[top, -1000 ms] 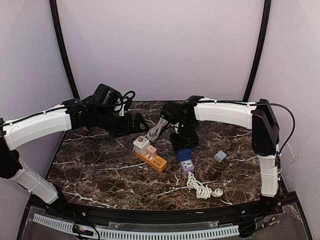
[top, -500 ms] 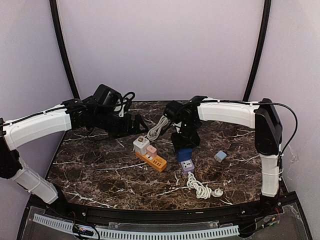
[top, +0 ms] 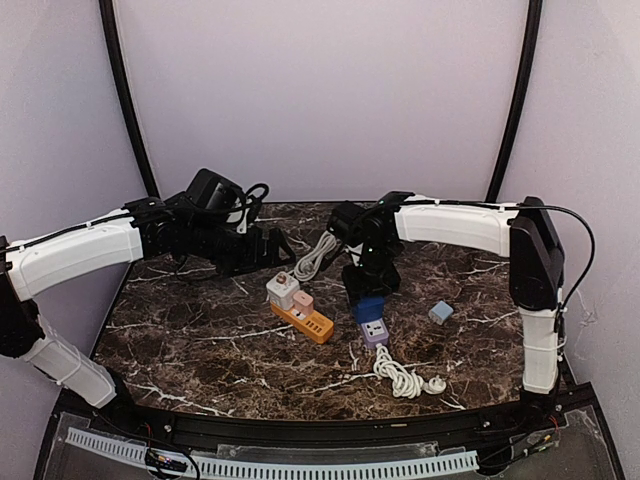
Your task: Insert the plug
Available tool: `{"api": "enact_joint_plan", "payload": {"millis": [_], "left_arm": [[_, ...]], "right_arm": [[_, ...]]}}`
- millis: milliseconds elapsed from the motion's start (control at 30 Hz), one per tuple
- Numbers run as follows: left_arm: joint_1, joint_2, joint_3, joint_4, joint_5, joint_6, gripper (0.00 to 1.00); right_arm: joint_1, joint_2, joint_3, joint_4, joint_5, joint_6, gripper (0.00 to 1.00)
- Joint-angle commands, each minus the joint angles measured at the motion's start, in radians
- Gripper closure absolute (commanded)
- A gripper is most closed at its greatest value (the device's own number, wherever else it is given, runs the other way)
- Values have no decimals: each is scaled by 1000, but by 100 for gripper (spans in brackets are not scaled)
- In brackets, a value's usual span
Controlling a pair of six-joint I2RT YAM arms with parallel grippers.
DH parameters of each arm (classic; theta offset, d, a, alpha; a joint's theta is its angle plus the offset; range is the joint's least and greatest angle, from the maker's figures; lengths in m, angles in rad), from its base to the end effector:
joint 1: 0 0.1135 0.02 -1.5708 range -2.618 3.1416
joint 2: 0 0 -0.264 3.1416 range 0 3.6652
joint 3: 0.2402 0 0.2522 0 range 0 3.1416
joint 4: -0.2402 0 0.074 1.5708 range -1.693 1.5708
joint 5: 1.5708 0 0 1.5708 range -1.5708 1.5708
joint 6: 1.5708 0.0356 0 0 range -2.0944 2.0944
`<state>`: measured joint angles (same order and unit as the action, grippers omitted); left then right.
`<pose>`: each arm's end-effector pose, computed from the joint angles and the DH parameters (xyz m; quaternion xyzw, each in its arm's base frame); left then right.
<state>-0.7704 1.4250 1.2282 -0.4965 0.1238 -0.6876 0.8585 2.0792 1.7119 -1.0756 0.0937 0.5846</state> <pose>0.2249 -0.2244 0.3158 0.0637 0.9017 -0.3242 0.2789 0.2722 0.3101 0.2036 -0.1331 0.9879 0.0071 0.0788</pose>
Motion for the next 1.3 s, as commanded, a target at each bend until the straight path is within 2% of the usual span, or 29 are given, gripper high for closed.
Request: {"api": "enact_joint_plan", "payload": {"millis": [0, 100, 233, 267, 833, 1267], "left_arm": [[4, -34, 15, -19, -17, -9, 0], [4, -34, 13, -16, -15, -14, 0], [4, -41, 7, -14, -16, -23, 0], [4, -44, 3, -12, -16, -24, 0], [3, -59, -11, 2, -21, -37, 0], [4, -95, 17, -60, -85, 23, 0]], "right_arm": [[-10, 167, -98, -17, 47, -46, 71], [-10, 148, -88, -32, 66, -39, 51], [-9, 86, -65, -42, 67, -26, 5], [-9, 70, -58, -43, 63, -23, 2], [-10, -65, 81, -92, -36, -27, 1], [-69, -217, 65, -96, -6, -14, 1]]}}
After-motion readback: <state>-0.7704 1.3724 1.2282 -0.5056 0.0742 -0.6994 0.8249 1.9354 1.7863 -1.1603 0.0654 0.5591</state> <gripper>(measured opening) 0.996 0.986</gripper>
